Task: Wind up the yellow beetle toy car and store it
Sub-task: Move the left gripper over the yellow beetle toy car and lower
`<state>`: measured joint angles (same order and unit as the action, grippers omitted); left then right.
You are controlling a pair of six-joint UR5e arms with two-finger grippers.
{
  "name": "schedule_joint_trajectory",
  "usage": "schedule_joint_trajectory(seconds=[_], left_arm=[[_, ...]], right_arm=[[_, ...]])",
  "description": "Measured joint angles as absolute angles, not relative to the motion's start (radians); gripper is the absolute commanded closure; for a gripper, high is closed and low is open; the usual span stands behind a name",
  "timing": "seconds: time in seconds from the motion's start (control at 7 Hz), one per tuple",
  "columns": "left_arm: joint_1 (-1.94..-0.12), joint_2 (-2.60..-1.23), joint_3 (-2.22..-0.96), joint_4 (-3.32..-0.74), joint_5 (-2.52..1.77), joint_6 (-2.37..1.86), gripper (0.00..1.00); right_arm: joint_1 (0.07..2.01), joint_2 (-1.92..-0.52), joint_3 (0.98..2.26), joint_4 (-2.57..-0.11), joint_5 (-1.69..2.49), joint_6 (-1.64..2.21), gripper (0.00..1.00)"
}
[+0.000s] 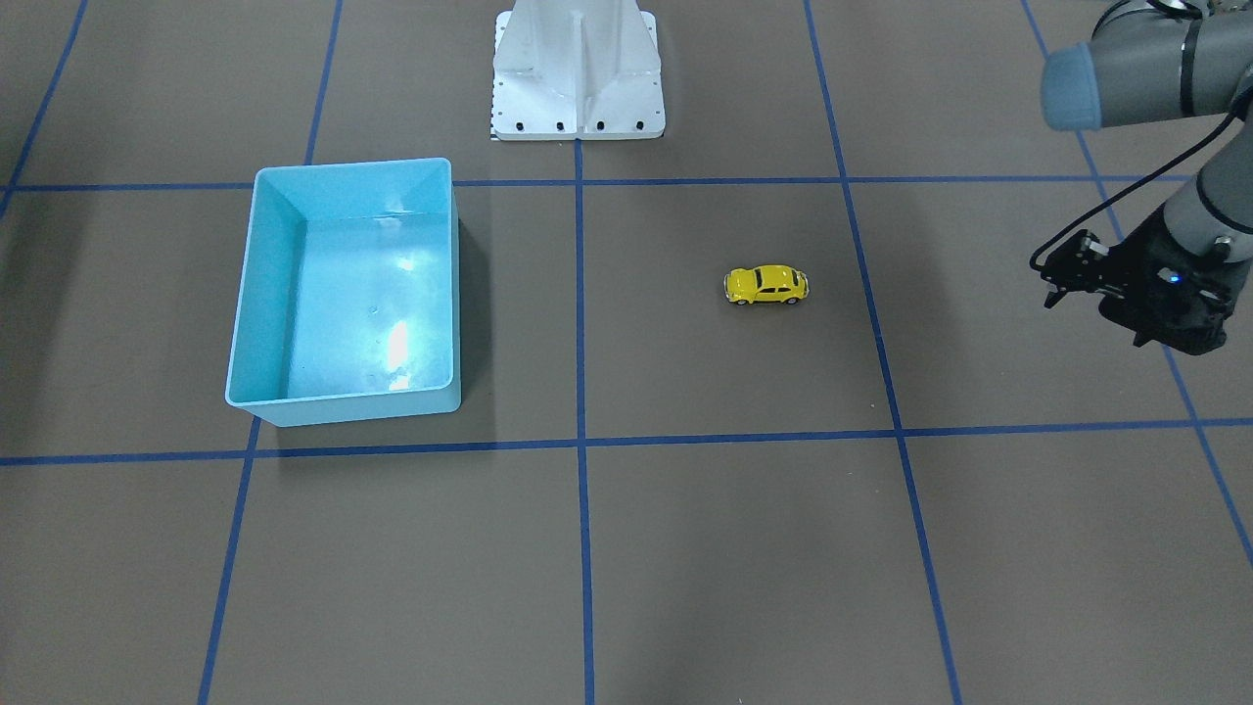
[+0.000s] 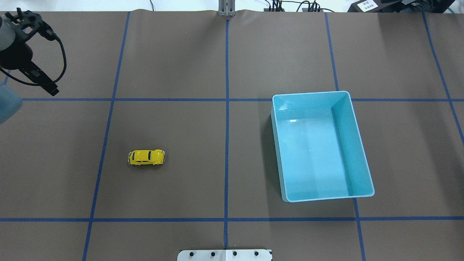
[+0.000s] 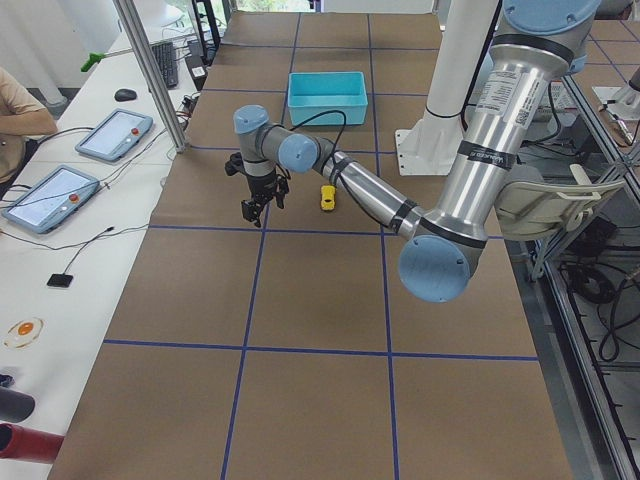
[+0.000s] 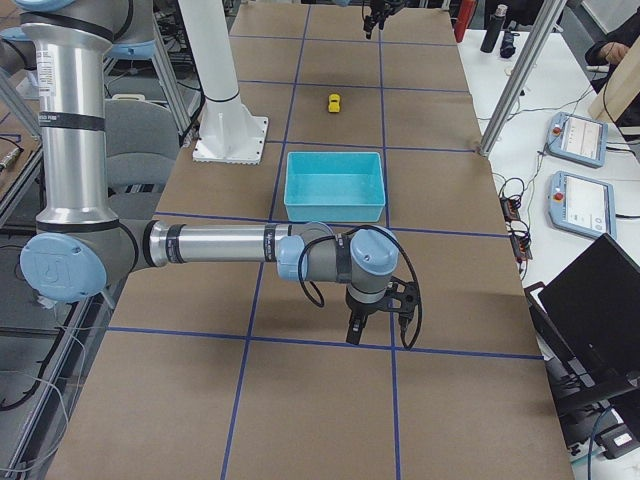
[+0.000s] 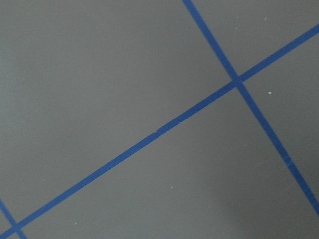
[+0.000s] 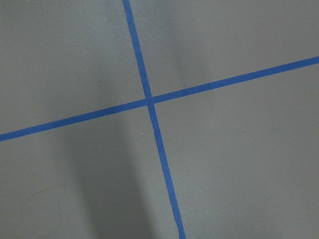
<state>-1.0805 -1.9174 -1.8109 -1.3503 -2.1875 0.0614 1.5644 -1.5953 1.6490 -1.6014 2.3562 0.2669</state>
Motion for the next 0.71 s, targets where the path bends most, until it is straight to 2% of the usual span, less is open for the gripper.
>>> schedule_joint_trajectory(seconds=[0.71], left_arm=[[-0.844,-2.092,-1.812,-1.248,-2.032,0.060,0.00]], right_arm=[[1.565,-1.595,1.649,-1.601,2.356,0.267,0.00]])
